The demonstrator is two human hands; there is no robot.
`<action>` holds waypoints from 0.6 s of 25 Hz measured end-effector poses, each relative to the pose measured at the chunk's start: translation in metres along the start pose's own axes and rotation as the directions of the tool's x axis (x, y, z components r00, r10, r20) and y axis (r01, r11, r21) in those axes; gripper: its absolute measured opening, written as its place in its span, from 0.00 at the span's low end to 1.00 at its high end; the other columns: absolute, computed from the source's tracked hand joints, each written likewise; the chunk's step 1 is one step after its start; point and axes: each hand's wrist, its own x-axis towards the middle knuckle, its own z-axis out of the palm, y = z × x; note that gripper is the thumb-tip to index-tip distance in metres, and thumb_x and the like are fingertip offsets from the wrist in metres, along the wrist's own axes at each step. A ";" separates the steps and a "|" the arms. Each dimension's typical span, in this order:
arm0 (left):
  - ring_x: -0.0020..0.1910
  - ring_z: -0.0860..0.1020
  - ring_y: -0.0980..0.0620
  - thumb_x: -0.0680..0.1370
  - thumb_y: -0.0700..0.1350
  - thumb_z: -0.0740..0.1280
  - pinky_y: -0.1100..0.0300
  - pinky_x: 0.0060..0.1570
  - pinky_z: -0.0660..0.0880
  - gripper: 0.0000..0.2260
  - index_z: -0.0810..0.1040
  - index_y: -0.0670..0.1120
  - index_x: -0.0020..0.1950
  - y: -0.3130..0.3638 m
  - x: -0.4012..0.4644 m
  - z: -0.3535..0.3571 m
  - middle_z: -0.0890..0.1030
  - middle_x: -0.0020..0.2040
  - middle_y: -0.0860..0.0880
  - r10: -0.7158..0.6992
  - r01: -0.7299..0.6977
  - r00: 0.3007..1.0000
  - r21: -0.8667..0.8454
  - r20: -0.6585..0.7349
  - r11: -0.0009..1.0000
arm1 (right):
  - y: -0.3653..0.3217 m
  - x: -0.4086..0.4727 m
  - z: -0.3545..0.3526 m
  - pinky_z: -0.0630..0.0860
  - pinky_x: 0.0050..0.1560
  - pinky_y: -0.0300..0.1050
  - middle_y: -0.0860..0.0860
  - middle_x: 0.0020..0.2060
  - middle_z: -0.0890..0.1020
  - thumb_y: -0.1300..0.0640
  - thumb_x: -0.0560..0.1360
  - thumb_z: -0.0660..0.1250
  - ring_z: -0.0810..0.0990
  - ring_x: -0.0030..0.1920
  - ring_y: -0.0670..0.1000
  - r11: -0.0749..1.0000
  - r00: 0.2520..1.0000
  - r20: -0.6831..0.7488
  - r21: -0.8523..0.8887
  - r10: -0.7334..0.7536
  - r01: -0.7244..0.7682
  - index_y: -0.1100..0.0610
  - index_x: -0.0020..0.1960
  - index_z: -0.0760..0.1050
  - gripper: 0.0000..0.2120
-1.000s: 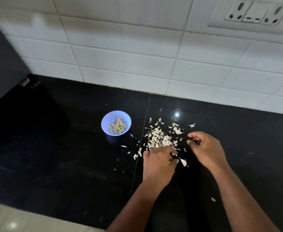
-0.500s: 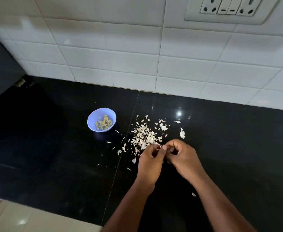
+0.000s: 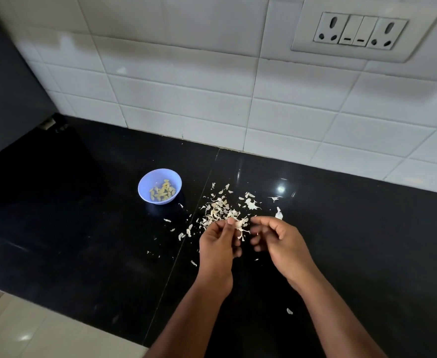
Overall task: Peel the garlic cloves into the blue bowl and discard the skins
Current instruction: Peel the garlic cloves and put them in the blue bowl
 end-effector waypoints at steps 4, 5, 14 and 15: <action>0.33 0.74 0.56 0.83 0.46 0.70 0.62 0.32 0.73 0.08 0.78 0.45 0.46 0.009 -0.004 0.004 0.80 0.38 0.48 -0.035 0.036 0.999 -0.031 0.025 0.999 | -0.012 0.001 -0.008 0.75 0.63 0.34 0.36 0.63 0.79 0.66 0.81 0.68 0.79 0.62 0.40 0.895 0.936 0.114 -0.273 -0.334 0.352 0.44 0.69 0.79 0.23; 0.33 0.74 0.56 0.83 0.46 0.71 0.62 0.33 0.73 0.08 0.79 0.45 0.45 0.010 -0.005 0.007 0.80 0.37 0.48 -0.066 0.069 0.997 -0.073 0.045 0.995 | -0.015 0.002 -0.006 0.77 0.62 0.38 0.36 0.60 0.81 0.62 0.81 0.70 0.80 0.62 0.41 0.869 0.923 0.137 -0.311 -0.360 0.385 0.43 0.67 0.81 0.19; 0.35 0.78 0.54 0.83 0.39 0.68 0.61 0.37 0.77 0.04 0.82 0.40 0.52 0.015 0.001 0.015 0.82 0.39 0.47 -0.286 0.291 0.956 -0.340 0.065 0.894 | -0.010 0.013 0.012 0.81 0.52 0.47 0.41 0.48 0.84 0.54 0.81 0.71 0.82 0.51 0.43 0.791 0.887 0.020 -0.444 -0.462 0.422 0.49 0.57 0.86 0.07; 0.35 0.78 0.54 0.82 0.40 0.69 0.61 0.38 0.78 0.04 0.82 0.40 0.51 0.014 0.002 0.015 0.81 0.39 0.47 -0.315 0.318 0.946 -0.373 0.071 0.872 | -0.009 0.013 0.014 0.80 0.52 0.46 0.42 0.48 0.83 0.54 0.81 0.71 0.82 0.52 0.43 0.780 0.882 0.042 -0.450 -0.469 0.436 0.49 0.57 0.86 0.07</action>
